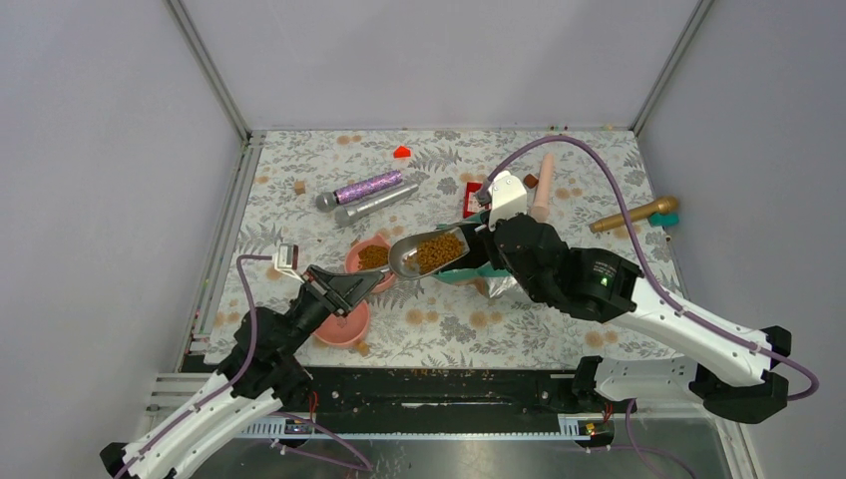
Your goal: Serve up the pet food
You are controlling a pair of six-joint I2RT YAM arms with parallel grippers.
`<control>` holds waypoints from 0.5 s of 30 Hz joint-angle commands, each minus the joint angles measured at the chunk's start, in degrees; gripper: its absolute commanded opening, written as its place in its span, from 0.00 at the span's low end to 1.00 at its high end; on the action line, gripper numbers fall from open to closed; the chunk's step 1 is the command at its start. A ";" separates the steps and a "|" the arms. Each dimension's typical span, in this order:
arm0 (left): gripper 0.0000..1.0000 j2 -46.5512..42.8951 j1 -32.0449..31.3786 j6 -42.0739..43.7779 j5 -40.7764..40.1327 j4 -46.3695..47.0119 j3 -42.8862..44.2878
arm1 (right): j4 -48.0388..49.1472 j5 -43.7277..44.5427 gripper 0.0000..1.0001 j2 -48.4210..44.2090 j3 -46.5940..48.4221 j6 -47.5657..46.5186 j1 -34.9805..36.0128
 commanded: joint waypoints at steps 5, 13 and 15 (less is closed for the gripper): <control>0.00 -6.27 0.45 1.94 -6.57 -7.80 5.78 | 3.96 5.23 0.00 -3.22 0.41 -0.48 -0.35; 0.00 -11.72 0.46 3.47 -11.06 -17.54 10.50 | 3.99 5.16 0.00 -3.57 0.34 -0.41 -0.35; 0.00 -13.72 0.50 3.86 -13.27 -20.31 11.74 | 4.08 5.17 0.00 -3.70 0.31 -0.37 -0.33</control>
